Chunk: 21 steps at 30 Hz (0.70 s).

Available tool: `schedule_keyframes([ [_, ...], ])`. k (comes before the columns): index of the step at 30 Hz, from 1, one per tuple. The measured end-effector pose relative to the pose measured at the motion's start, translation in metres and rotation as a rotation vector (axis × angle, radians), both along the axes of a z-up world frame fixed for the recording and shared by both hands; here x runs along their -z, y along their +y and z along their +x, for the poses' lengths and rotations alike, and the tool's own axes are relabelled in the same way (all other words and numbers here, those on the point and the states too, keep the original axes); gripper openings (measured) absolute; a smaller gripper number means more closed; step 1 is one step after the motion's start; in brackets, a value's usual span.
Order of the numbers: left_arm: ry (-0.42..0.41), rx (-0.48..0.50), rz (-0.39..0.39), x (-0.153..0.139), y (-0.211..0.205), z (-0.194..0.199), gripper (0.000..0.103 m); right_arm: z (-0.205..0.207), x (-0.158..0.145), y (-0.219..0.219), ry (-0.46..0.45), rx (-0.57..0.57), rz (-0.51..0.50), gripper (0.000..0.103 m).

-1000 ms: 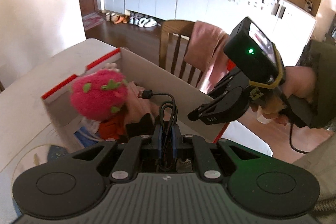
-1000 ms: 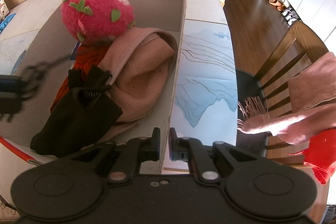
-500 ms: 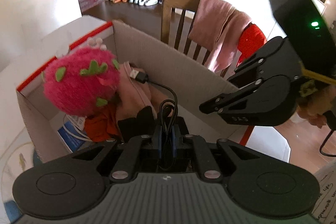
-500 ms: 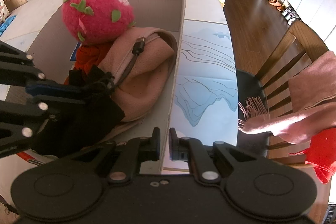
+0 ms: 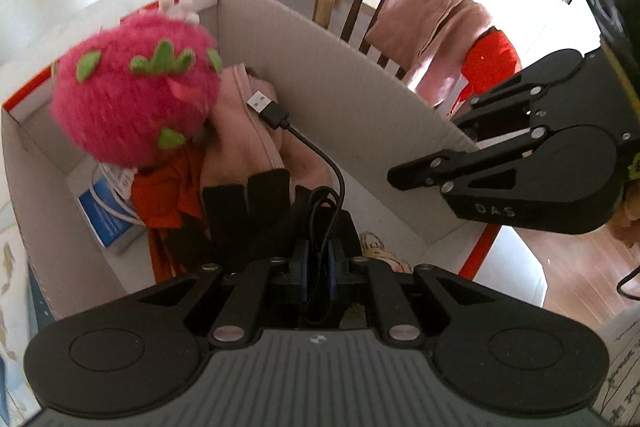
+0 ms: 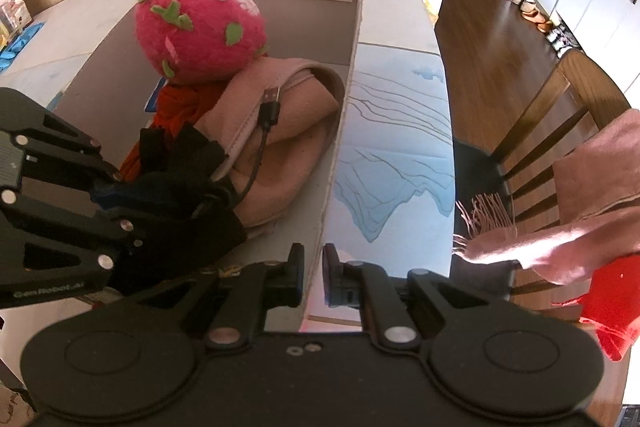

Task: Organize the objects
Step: 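Lower the black cable into the box and open the left gripper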

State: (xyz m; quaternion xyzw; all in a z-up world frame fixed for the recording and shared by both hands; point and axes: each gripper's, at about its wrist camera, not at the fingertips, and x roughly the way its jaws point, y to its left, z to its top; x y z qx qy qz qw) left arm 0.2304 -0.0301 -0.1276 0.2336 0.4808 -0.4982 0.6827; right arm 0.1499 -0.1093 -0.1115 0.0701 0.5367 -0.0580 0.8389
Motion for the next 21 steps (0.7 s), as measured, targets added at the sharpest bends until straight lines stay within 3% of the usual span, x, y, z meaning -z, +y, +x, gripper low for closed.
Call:
schedule_keyframes([
  [11, 0.045, -0.091, 0.001, 0.003, 0.010, -0.002, 0.015, -0.003, -0.002, 0.002, -0.014, -0.092, -0.007, 0.013],
  [14, 0.039, -0.120, -0.009, 0.000, 0.014, -0.002, 0.028, -0.005, -0.002, 0.001, -0.019, -0.109, -0.003, 0.014],
  [16, 0.035, -0.132, -0.023, -0.004, 0.017, -0.005, 0.051, -0.006, -0.002, 0.001, -0.023, -0.119, -0.006, 0.015],
  [18, 0.024, -0.146, -0.043, -0.009, 0.024, -0.008, 0.066, -0.008, -0.003, 0.001, -0.029, -0.121, -0.005, 0.015],
  [21, 0.017, -0.164, -0.066, -0.015, 0.032, -0.012, 0.066, -0.011, -0.006, 0.002, -0.038, -0.120, -0.004, 0.015],
])
